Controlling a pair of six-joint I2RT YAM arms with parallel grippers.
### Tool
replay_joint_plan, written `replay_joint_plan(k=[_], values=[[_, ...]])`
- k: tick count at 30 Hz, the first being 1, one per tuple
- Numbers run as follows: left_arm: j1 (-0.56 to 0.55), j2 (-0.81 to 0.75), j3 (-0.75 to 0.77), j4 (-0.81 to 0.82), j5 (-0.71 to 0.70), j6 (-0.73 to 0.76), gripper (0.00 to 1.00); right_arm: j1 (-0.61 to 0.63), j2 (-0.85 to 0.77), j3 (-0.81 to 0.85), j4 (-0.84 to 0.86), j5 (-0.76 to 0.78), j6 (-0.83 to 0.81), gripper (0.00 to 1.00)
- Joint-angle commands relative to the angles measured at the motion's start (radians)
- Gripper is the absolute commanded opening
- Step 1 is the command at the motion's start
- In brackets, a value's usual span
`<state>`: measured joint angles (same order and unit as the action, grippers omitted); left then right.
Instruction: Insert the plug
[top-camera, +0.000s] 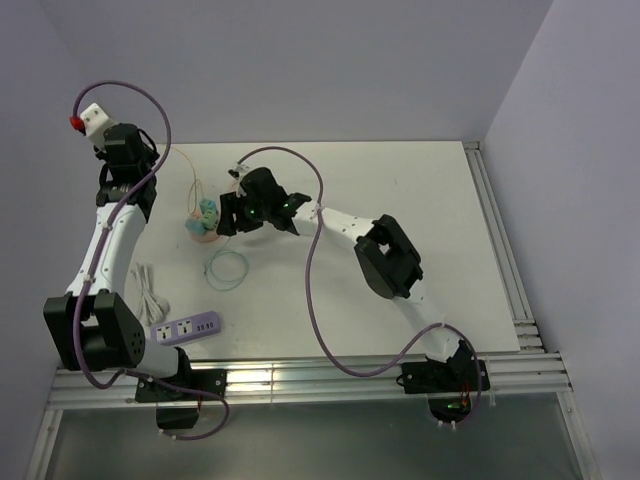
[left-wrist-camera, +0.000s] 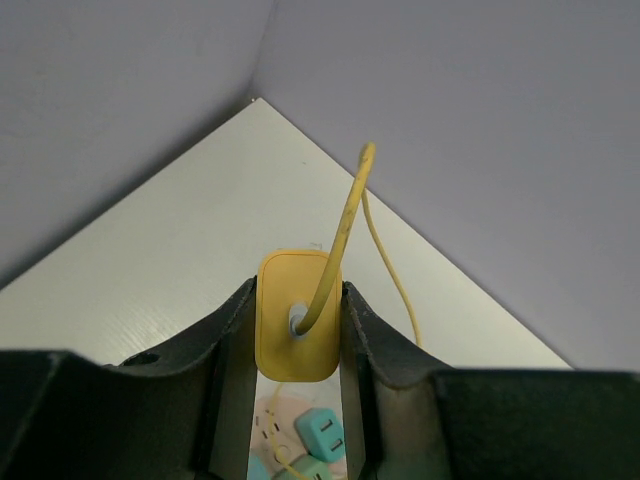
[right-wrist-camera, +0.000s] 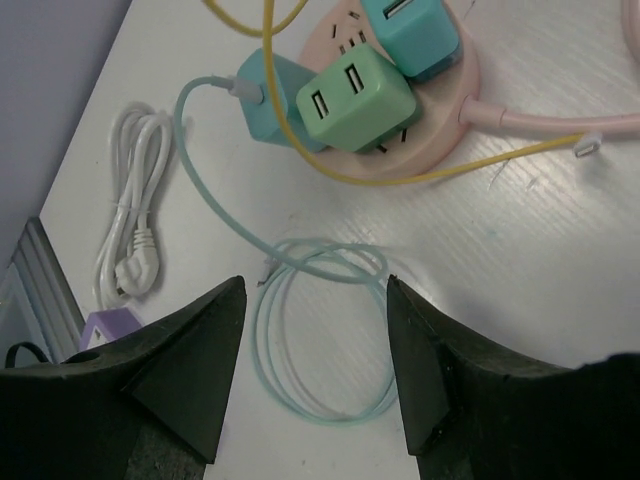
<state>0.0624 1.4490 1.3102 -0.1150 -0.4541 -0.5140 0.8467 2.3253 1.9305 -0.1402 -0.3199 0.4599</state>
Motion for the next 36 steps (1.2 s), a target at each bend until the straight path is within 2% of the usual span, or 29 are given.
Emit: replay_joint_plan(k=[1,9,11,12,14,15,19,28,33,36], values=[[0.002,-0.097,-0.031,0.046,0.032,-0.095,0.0,0.005,0.043,0.074,0.001,0.019,-0.03,0.65],[0.002,-0.124,0.0,0.025,0.075,-0.109,0.0,0.005,0.132,0.157,0.03,0.051,0.023,0.57],[0.002,-0.116,0.011,0.017,0.086,-0.11,0.0,0.005,0.128,0.137,0.053,0.091,0.029,0.47],[0.002,-0.116,0.012,0.014,0.089,-0.11,0.0,0.005,0.123,0.131,0.057,0.102,0.029,0.47],[0.002,-0.113,0.015,0.009,0.094,-0.104,0.0,0.005,0.108,0.114,0.068,0.128,0.028,0.39],[0.002,-0.107,0.017,0.006,0.092,-0.101,0.0,0.003,0.098,0.093,0.071,0.155,0.025,0.3],[0.002,-0.096,0.023,-0.006,0.083,-0.092,0.0,-0.006,0.046,0.033,0.117,0.197,0.042,0.13],[0.002,-0.055,0.081,-0.075,0.066,-0.064,0.0,-0.063,0.037,0.062,0.099,0.199,0.034,0.01],[0.002,-0.073,0.078,-0.06,0.022,-0.067,0.0,-0.093,0.017,0.076,0.09,0.18,0.017,0.01],[0.002,-0.088,0.09,-0.055,0.011,-0.072,0.0,-0.11,0.02,0.085,0.093,0.145,0.005,0.04]])
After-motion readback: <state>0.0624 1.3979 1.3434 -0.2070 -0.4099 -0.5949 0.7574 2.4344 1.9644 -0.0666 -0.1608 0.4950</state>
